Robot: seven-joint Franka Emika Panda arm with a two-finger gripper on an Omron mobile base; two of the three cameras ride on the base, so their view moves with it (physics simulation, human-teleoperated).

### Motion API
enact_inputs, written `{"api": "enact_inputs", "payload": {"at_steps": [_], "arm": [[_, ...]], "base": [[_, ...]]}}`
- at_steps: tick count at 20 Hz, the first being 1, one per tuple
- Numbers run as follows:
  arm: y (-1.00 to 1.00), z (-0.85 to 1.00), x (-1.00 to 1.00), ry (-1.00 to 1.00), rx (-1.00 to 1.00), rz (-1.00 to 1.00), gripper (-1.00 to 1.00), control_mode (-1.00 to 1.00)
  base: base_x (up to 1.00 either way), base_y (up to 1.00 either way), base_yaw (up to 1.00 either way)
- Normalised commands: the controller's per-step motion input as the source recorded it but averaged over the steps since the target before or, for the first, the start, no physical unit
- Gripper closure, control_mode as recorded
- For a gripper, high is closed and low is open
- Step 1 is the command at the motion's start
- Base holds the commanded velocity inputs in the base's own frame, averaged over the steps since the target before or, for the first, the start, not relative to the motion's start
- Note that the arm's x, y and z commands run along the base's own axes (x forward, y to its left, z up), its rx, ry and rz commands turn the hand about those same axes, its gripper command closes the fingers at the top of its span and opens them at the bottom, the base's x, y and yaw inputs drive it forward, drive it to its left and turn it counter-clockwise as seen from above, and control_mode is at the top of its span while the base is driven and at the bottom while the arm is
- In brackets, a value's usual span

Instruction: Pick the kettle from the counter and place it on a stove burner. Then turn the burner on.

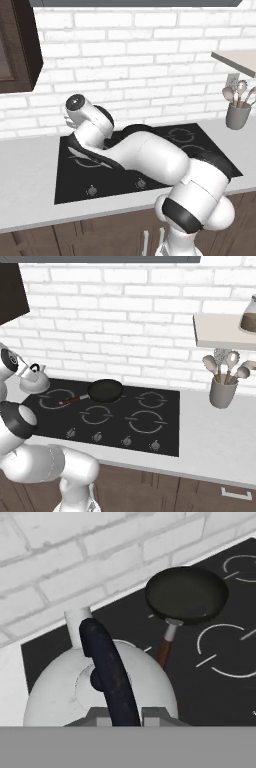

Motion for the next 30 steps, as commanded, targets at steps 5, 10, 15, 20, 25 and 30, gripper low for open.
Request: {"api": "enact_inputs", "payload": {"at_steps": [5, 10, 15, 20, 25, 30], "arm": [[0.0, -0.02, 0.16, 0.01, 0.0, -0.02, 1.0, -1.0], [0.0, -0.23, 0.21, 0.05, 0.0, -0.01, 1.0, -1.0], [0.0, -0.23, 0.26, 0.03, 0.0, 0.0, 1.0, -1.0], [0.0, -0.21, 0.28, 0.0, 0.0, 0.0, 1.0, -1.0], [0.0, -0.22, 0.25, 0.0, -0.01, 0.0, 1.0, -1.0], [-0.01, -0.19, 0.18, 0.0, 0.0, 0.0, 1.0, -1.0]], "base": [[0.0, 0.0, 0.0], [0.0, 0.0, 0.0], [0.0, 0.0, 0.0], [0.0, 0.0, 0.0], [0.0, 0.0, 0.0], [0.0, 0.0, 0.0]]}}
